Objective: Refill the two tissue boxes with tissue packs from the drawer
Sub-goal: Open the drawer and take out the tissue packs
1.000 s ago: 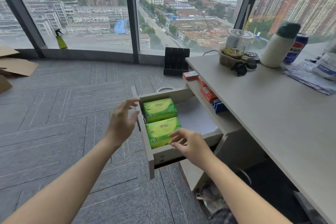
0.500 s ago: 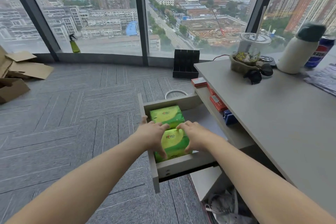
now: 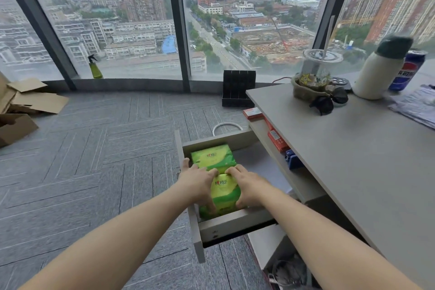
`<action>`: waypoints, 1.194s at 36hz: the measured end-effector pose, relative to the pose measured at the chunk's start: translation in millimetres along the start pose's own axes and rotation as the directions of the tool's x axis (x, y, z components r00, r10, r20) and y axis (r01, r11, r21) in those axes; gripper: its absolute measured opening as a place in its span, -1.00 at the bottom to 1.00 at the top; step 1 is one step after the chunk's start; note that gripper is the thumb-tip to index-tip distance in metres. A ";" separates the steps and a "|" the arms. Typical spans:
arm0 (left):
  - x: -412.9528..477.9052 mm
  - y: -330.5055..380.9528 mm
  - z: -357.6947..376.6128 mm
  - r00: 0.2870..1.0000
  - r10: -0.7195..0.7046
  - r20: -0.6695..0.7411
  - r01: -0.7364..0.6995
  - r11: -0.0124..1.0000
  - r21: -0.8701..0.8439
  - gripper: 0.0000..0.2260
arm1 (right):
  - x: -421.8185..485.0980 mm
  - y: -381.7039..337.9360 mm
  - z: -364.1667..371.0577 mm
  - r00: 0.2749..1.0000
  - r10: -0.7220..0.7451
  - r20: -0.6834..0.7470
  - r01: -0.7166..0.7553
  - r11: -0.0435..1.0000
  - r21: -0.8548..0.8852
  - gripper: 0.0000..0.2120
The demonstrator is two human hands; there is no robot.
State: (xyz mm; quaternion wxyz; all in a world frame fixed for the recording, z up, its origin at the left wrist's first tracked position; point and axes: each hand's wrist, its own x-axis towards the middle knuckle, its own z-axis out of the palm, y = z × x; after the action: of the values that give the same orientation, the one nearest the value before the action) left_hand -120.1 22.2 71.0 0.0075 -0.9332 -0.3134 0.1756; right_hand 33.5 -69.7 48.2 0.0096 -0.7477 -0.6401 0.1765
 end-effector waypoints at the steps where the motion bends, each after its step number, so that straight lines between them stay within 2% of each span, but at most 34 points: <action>1: -1.3 -0.9 -1.4 1.000 -0.007 -0.011 0.007 1.000 0.003 -0.05 | -1.3 -1.3 -0.5 1.000 0.006 -0.015 -0.006 1.000 0.010 -0.11; 11: -25.2 -17.5 -47.8 0.968 -0.026 -0.251 -0.002 0.994 -0.110 -0.08 | -22.8 -15.1 -52.1 0.974 -0.032 -0.226 0.042 0.998 0.039 -0.12; 19: -51.6 -19.2 -107.2 0.913 0.027 -0.406 -0.085 0.989 -0.124 -0.08 | -55.4 -20.9 -104.8 0.909 -0.064 -0.411 0.078 0.997 0.017 -0.18; 30: -47.8 75.2 -155.9 0.776 0.260 -0.575 -0.361 0.930 -0.067 -0.09 | -171.2 38.6 -143.7 0.857 0.082 -0.508 -0.100 0.995 -0.008 -0.14; 37: -46.0 152.3 -178.6 0.704 0.412 -0.578 -0.544 0.836 -0.066 -0.13 | -254.6 77.9 -150.6 0.810 0.257 -0.527 -0.292 0.956 0.017 -0.14; 43: -42.3 208.2 -190.8 0.674 0.504 -0.540 -0.651 0.750 -0.112 -0.15 | -315.2 96.5 -150.0 0.780 0.391 -0.488 -0.405 0.911 0.081 -0.14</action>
State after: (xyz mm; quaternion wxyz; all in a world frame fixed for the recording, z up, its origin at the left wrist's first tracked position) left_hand 33.1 -151.6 237.9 -0.1118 -0.9869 -0.0086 -0.1157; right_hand 129.7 -358.2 244.9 0.1251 -0.8856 -0.4463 -0.0315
